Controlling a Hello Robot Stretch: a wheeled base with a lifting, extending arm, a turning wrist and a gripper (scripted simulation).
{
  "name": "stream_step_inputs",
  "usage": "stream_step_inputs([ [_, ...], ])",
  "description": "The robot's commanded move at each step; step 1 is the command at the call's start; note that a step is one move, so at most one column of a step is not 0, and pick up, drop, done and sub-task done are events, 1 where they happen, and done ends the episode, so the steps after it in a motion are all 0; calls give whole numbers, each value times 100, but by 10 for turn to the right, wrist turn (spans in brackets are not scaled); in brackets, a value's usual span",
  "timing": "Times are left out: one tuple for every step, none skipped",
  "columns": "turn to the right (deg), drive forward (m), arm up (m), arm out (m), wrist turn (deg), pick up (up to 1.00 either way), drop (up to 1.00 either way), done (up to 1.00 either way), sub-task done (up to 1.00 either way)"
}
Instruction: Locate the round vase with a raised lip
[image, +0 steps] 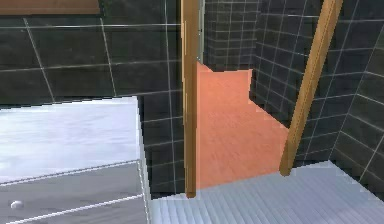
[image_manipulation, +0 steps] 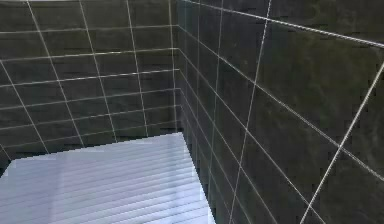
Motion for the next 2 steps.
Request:
stream_step_inputs([
  [180,0,0,0,0,0,0,0,0],
  [0,100,0,0,0,0,0,0,0],
])
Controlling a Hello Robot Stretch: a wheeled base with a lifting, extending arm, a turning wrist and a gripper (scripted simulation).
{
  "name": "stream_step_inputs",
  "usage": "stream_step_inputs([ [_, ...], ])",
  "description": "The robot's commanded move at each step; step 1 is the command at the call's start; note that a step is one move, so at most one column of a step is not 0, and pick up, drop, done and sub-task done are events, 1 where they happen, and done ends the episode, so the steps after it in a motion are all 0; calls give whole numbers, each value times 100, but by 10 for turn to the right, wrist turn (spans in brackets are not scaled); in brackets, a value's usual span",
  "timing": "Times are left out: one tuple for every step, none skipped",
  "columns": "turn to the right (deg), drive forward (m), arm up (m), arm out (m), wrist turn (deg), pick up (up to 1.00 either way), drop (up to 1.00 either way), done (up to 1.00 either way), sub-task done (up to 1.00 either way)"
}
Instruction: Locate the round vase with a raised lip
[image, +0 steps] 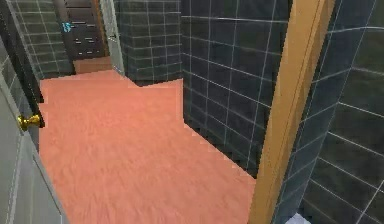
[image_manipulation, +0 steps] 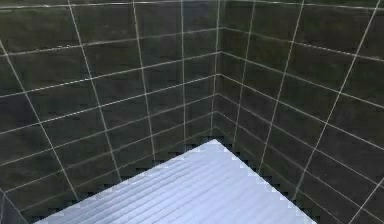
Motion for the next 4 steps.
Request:
stream_step_inputs([
  [-30,0,0,0,0,0,0,0,0],
  [0,5,0,0,0,0,0,0,0],
  [-180,0,0,0,0,0,0,0,0],
  [0,100,0,0,0,0,0,0,0],
])
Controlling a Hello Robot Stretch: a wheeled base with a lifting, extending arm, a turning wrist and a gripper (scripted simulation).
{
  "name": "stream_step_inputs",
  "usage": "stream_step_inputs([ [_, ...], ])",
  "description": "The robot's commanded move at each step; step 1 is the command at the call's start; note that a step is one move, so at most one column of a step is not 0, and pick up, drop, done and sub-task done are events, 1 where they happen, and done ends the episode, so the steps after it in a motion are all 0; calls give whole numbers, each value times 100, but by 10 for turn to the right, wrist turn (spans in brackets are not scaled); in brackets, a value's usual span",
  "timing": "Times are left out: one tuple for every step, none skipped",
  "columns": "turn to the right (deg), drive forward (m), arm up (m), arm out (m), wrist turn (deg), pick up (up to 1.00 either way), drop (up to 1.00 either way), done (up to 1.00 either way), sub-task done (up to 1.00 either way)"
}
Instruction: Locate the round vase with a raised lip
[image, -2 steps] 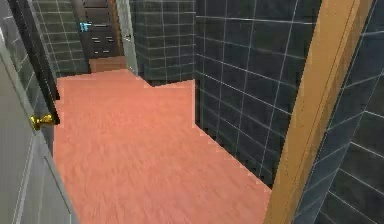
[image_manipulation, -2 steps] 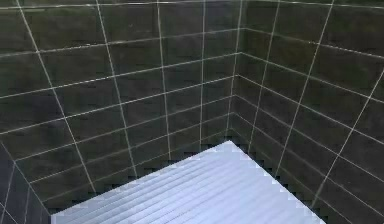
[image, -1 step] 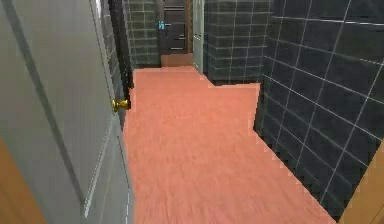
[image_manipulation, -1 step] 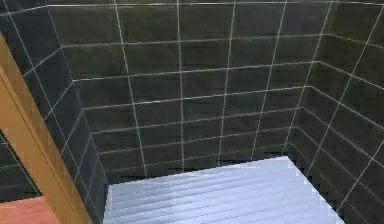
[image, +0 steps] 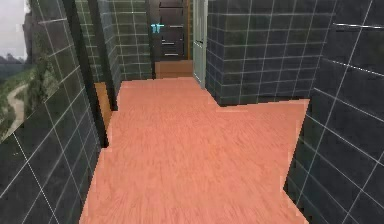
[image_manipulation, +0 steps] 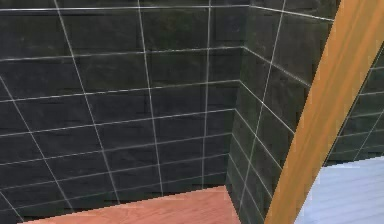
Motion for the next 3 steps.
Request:
stream_step_inputs([
  [-120,0,0,0,0,0,0,0,0],
  [0,5,0,0,0,0,0,0,0],
  [90,0,0,0,0,0,0,0,0],
])
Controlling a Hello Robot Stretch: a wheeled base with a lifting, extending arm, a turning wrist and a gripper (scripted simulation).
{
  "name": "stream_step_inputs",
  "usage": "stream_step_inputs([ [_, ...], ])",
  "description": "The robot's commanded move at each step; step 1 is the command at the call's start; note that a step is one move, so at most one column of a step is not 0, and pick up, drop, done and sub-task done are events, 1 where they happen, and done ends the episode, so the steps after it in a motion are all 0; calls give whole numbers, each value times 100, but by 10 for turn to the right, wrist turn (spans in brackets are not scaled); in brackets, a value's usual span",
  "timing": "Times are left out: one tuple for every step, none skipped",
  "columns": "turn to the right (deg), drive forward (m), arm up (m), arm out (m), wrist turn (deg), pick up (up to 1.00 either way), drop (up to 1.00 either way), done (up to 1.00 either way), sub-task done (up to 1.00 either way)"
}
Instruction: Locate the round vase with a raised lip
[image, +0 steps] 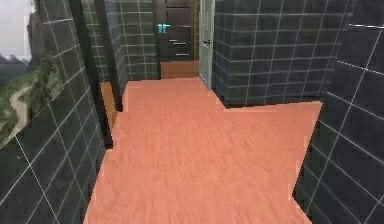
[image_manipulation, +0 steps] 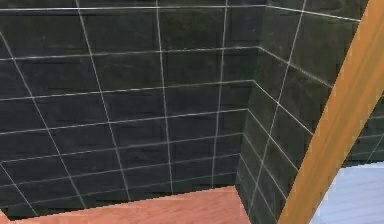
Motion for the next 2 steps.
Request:
stream_step_inputs([
  [0,50,0,0,0,0,0,0,0],
  [-180,0,0,0,0,0,0,0,0],
])
